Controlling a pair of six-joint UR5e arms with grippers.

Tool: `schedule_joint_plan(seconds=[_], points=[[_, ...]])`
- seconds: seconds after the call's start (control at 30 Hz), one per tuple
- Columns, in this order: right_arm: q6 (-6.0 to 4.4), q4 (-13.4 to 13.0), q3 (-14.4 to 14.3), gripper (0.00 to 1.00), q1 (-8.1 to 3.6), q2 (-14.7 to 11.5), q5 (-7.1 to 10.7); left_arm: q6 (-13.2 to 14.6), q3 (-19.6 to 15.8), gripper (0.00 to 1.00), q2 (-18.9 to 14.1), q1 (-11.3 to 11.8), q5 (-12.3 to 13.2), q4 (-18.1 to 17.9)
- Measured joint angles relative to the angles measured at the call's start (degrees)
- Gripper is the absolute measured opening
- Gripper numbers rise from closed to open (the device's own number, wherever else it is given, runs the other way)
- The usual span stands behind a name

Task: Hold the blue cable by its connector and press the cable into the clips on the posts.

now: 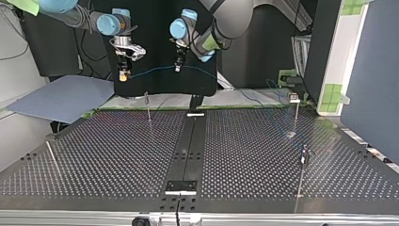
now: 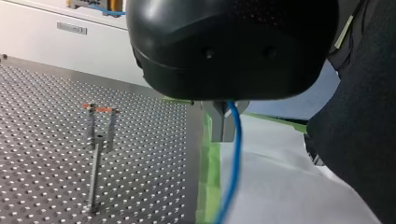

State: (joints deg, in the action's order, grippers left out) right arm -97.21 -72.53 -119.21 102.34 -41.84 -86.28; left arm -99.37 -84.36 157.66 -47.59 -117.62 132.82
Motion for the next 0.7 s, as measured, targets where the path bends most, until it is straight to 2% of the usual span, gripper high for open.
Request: schedule_joint_plan(seconds=[0.13,0.3,0.47,0.7], points=[[0.24,-0.42,0.50,0.00,-1.97,1.88,1.78,-1.14,1.82,0.00,1.34,-0.45,-0.10,1.04],[0.32,-0.46,1.84,0.00,-4.11,2.77,3.07,-2.05,4.18,0.00,1.74,-0.58,-0.12,2.56],[0.11,-0.18,3.43,0.00,-5.09,2.92,3.77,-2.88,6.87,0.00,1.74,-0.54,-0.12,3.60],[-0.19,2.29,6.51,0.00,-6.01,3.02,4.96,-3.21,10.22,0.00,1.74,-0.21,-0.12,6.00]])
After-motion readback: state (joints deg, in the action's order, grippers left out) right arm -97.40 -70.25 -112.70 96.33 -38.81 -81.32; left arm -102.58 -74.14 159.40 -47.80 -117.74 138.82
